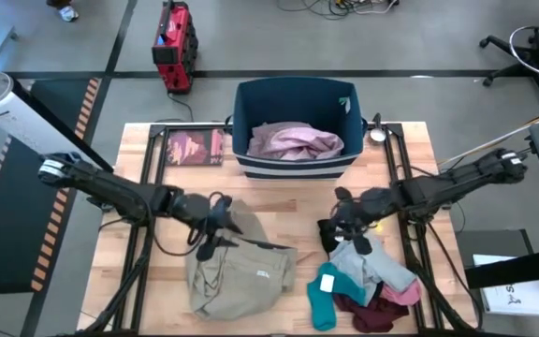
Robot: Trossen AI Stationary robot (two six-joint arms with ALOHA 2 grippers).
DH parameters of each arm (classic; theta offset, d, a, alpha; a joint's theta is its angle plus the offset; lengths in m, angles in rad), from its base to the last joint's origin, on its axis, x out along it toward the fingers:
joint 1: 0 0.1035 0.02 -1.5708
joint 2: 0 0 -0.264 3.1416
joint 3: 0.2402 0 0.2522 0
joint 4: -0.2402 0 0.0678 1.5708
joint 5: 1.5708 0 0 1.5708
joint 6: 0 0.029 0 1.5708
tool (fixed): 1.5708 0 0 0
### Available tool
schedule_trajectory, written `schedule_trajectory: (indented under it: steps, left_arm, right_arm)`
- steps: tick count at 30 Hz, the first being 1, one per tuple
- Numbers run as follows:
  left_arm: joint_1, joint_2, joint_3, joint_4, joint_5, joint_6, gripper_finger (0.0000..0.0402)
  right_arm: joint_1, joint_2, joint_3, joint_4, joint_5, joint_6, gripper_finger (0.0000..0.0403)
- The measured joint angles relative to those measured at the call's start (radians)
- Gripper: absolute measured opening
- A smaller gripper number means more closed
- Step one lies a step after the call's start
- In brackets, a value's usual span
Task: Sort clothes
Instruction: Put the light brown pants into the blue bin
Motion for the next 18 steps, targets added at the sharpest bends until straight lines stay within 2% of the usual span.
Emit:
schedule_trajectory:
  steps: [3, 7, 15, 18]
  left_arm:
    - [-0.038, 0.026, -0.038, 0.001, -0.001, -0.122, 0.0182]
    - [-0.089, 0.066, -0.058, 0.002, -0.004, -0.199, 0.0196]
    - [-0.165, 0.171, -0.022, 0.007, -0.081, -0.207, 0.0232]
    - [-0.182, 0.225, -0.006, 0.003, -0.082, -0.219, 0.0246]
  right_arm:
    - [0.024, 0.087, 0.059, -0.063, 0.0, 0.031, 0.0158]
    - [0.051, 0.182, 0.105, -0.086, 0.0, 0.046, 0.0195]
    - [0.086, 0.301, 0.139, -0.077, 0.0, 0.041, 0.0233]
    - [0.099, 0.347, 0.141, -0.003, 0.001, 0.032, 0.0239]
